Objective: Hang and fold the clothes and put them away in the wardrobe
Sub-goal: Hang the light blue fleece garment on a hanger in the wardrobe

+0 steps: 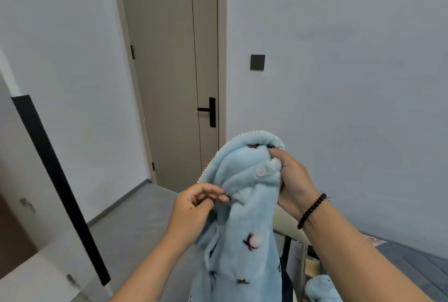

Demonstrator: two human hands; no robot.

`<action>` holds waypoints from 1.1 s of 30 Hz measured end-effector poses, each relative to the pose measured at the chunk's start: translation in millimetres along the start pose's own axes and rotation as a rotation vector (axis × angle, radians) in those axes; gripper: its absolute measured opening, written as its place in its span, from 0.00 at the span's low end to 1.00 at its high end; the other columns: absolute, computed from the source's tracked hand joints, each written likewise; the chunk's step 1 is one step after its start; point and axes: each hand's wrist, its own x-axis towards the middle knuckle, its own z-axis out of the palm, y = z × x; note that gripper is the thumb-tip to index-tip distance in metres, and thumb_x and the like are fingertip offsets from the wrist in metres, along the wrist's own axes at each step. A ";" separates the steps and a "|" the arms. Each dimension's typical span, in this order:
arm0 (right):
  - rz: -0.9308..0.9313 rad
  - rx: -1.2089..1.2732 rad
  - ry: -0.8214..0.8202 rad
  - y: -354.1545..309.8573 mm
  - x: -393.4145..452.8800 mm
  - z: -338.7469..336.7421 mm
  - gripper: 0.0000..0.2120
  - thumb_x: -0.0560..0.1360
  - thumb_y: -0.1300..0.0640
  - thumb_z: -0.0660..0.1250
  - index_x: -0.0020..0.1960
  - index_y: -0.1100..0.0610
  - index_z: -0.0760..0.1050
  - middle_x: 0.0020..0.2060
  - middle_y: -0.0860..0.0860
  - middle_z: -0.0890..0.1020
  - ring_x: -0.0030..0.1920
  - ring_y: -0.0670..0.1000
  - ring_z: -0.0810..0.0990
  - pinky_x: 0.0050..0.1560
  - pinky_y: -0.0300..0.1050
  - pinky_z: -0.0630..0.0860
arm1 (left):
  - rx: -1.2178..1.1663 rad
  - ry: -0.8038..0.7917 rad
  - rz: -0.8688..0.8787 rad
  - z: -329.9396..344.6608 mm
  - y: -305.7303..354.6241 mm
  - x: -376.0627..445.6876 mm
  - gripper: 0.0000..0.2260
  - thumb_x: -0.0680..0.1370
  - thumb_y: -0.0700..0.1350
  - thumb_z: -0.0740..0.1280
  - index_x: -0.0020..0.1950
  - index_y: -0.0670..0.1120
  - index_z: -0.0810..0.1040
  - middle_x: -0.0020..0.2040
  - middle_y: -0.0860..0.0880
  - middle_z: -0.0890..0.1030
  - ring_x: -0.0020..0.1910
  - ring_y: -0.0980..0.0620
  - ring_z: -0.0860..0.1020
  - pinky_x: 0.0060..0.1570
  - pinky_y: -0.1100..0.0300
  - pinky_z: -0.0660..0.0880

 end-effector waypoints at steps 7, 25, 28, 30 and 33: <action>0.097 0.009 -0.053 8.4 2.7 41.5 0.18 0.78 0.55 0.62 0.61 0.68 0.75 0.56 0.66 0.80 0.58 0.63 0.79 0.59 0.57 0.76 | 0.106 -0.062 0.008 -3.2 -59.8 -12.0 0.31 0.68 0.51 0.77 0.65 0.62 0.64 0.62 0.68 0.70 0.61 0.72 0.70 0.54 0.76 0.70; 0.027 -0.008 0.325 -13.4 32.9 -58.5 0.16 0.75 0.52 0.66 0.59 0.60 0.78 0.50 0.59 0.83 0.50 0.58 0.83 0.53 0.54 0.79 | -0.384 0.081 -0.914 -16.0 -107.2 1.2 0.16 0.67 0.31 0.56 0.50 0.34 0.77 0.43 0.37 0.80 0.43 0.38 0.78 0.42 0.49 0.76; 0.158 -0.023 0.531 22.0 47.8 -96.0 0.16 0.75 0.51 0.65 0.57 0.60 0.78 0.42 0.56 0.85 0.42 0.56 0.82 0.39 0.46 0.81 | -0.471 0.050 -0.869 -23.5 -59.2 10.8 0.08 0.64 0.39 0.62 0.39 0.39 0.78 0.35 0.40 0.78 0.37 0.41 0.76 0.43 0.52 0.74; 0.233 -0.038 0.616 42.8 54.9 -113.8 0.13 0.78 0.50 0.60 0.52 0.59 0.75 0.28 0.53 0.83 0.36 0.53 0.80 0.27 0.40 0.77 | -0.475 0.016 -0.799 -33.4 -32.1 16.8 0.06 0.68 0.44 0.67 0.38 0.41 0.79 0.36 0.41 0.78 0.39 0.42 0.77 0.46 0.51 0.74; 0.328 -0.080 0.594 64.5 60.5 -118.3 0.12 0.78 0.52 0.60 0.43 0.58 0.74 0.20 0.53 0.78 0.23 0.52 0.79 0.23 0.39 0.75 | -0.470 0.021 -0.717 -48.4 -5.7 18.1 0.15 0.72 0.53 0.70 0.46 0.40 0.81 0.44 0.39 0.83 0.46 0.42 0.82 0.56 0.48 0.75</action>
